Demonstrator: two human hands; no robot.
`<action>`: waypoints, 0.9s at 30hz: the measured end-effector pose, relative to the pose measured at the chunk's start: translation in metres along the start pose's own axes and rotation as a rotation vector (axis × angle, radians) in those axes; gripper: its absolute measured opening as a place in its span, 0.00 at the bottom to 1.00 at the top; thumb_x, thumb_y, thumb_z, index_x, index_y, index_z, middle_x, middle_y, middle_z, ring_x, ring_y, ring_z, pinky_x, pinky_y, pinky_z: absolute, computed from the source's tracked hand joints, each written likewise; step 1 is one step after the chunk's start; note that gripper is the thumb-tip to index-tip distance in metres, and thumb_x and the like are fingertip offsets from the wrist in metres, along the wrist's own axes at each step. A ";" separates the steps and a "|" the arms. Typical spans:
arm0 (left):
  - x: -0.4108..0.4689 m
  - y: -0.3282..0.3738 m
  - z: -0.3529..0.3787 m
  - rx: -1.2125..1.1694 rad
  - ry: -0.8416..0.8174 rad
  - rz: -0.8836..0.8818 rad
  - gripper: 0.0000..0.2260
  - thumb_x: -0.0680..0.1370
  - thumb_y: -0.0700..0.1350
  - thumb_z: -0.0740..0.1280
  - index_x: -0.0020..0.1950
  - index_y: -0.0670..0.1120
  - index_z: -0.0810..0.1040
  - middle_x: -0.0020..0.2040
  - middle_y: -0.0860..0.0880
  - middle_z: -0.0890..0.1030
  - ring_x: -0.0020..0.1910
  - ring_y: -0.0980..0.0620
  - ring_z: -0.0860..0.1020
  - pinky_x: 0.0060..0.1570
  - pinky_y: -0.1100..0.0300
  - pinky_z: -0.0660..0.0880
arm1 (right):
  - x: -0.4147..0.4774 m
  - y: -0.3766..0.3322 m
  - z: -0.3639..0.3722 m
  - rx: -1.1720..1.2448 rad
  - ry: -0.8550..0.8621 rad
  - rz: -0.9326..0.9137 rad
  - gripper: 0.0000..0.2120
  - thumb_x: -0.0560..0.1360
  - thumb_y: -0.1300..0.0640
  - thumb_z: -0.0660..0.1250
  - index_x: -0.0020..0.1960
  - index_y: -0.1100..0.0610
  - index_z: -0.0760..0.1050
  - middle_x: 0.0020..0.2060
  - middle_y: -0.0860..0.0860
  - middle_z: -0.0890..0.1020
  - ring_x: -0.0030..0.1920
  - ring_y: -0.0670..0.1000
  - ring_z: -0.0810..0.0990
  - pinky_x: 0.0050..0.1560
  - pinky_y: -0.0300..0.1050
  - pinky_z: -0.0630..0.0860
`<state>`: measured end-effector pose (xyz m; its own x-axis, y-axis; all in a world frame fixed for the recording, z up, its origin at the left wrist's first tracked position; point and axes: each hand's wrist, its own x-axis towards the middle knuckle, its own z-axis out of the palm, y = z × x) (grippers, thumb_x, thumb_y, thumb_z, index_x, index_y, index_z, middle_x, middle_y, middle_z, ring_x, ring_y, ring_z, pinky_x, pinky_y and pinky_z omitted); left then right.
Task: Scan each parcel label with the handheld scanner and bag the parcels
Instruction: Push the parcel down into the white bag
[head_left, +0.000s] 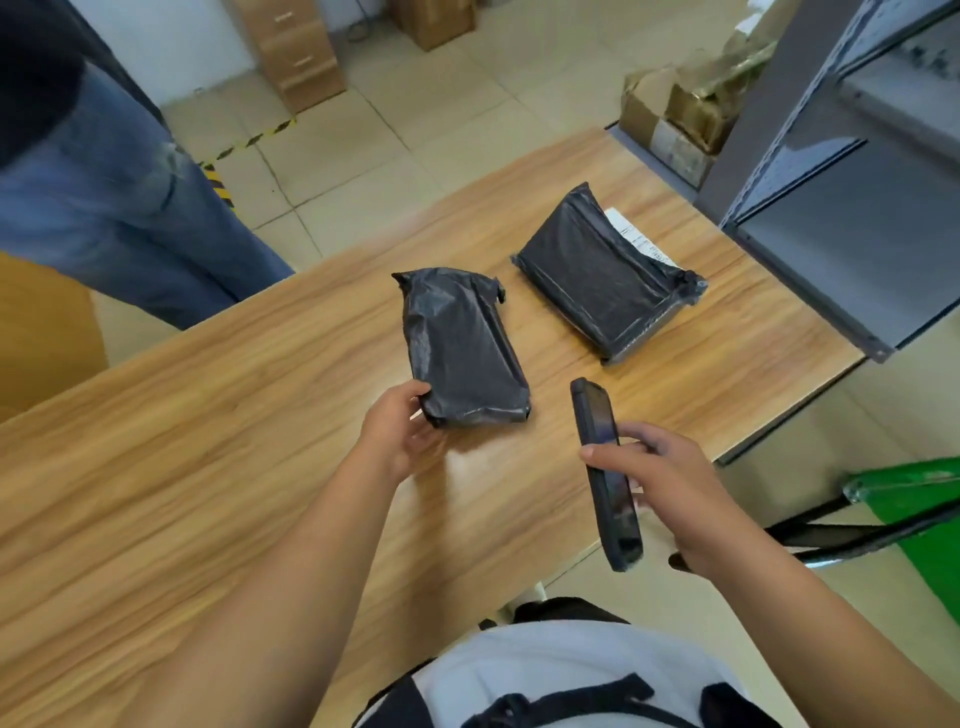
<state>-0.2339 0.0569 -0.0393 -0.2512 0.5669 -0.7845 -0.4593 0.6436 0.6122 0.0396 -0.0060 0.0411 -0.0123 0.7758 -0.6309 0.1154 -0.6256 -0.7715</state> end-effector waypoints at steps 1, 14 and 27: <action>-0.005 0.000 -0.015 0.001 0.021 0.017 0.06 0.76 0.41 0.68 0.52 0.43 0.79 0.45 0.46 0.81 0.41 0.48 0.81 0.48 0.48 0.80 | 0.003 -0.004 0.005 -0.018 -0.025 -0.003 0.09 0.68 0.51 0.80 0.47 0.47 0.85 0.42 0.63 0.78 0.40 0.52 0.82 0.33 0.42 0.80; -0.101 0.024 -0.186 0.119 0.422 0.302 0.09 0.77 0.43 0.69 0.38 0.53 0.77 0.38 0.51 0.80 0.41 0.49 0.76 0.37 0.56 0.71 | 0.024 -0.031 0.084 -0.223 -0.316 -0.098 0.14 0.70 0.54 0.80 0.53 0.48 0.80 0.57 0.65 0.82 0.41 0.52 0.84 0.32 0.43 0.81; -0.125 -0.087 -0.113 0.987 0.131 0.496 0.04 0.77 0.52 0.65 0.46 0.64 0.76 0.54 0.64 0.77 0.52 0.63 0.75 0.49 0.69 0.72 | 0.020 -0.015 0.091 -0.269 -0.366 -0.104 0.24 0.67 0.50 0.80 0.62 0.51 0.80 0.52 0.57 0.84 0.47 0.53 0.83 0.37 0.45 0.78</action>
<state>-0.2586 -0.1276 -0.0051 -0.3342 0.8537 -0.3994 0.5818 0.5203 0.6251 -0.0529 0.0118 0.0326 -0.3816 0.7231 -0.5758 0.3477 -0.4648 -0.8143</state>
